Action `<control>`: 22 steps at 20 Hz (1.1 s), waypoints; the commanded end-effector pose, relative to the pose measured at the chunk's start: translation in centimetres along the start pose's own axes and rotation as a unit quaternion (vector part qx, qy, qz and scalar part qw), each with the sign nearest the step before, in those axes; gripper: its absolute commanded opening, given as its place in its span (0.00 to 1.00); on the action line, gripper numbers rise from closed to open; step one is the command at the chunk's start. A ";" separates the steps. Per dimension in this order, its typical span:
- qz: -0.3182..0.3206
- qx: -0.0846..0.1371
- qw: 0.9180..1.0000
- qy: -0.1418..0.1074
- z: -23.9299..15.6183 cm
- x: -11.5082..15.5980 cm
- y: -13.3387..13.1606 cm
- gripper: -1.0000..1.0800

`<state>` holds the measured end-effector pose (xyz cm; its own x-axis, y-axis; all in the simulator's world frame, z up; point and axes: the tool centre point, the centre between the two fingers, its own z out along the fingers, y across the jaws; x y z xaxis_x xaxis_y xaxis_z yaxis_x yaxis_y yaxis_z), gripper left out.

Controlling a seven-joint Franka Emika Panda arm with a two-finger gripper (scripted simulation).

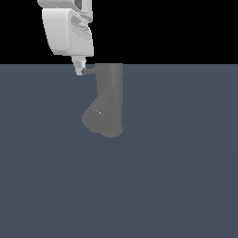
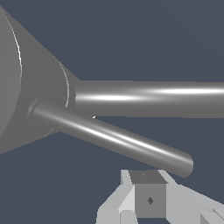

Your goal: Turn on the faucet by rotating a designated handle.

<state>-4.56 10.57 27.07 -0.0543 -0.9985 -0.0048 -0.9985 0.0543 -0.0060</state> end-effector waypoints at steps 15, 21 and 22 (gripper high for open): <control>0.004 -0.002 1.000 0.002 0.0 7.2 0.8 0.00; 0.007 -0.003 1.000 0.002 -0.1 11.1 0.7 0.00; 0.007 -0.003 1.000 0.002 -0.1 11.8 0.7 0.00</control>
<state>-5.88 2.71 27.07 -0.0144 -0.9999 -0.0031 -0.9999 0.0144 -0.0004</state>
